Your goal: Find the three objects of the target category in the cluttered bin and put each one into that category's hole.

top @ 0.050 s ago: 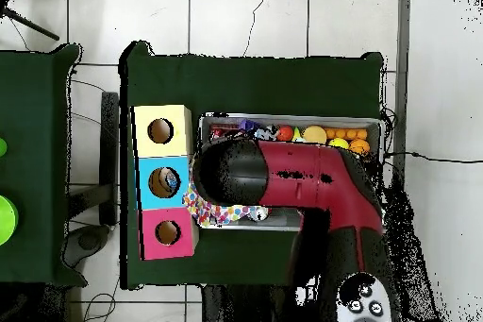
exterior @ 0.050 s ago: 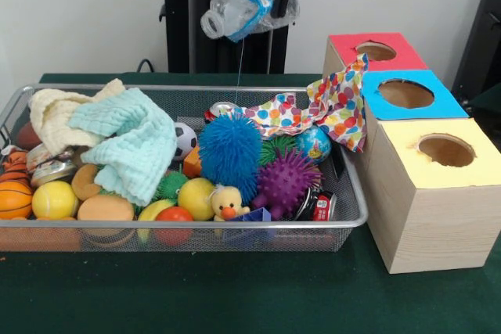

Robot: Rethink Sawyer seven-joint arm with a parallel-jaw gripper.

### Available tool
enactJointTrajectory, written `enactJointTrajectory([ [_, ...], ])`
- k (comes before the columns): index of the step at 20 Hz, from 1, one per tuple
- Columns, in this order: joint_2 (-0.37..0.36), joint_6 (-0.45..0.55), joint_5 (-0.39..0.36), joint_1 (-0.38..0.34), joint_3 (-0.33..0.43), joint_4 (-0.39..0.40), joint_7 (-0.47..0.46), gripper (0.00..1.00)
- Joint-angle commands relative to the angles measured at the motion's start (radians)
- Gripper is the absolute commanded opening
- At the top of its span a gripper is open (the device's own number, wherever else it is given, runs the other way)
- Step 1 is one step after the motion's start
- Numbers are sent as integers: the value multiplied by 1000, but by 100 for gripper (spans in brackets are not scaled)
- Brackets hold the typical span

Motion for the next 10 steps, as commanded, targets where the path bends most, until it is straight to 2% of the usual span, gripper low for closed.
enactJointTrajectory([
  [1,139,-201,-31,-20,10,180,86,0],
  [5,164,-216,-11,-19,-3,195,89,0],
  [10,209,-283,6,-34,2,213,88,0],
])
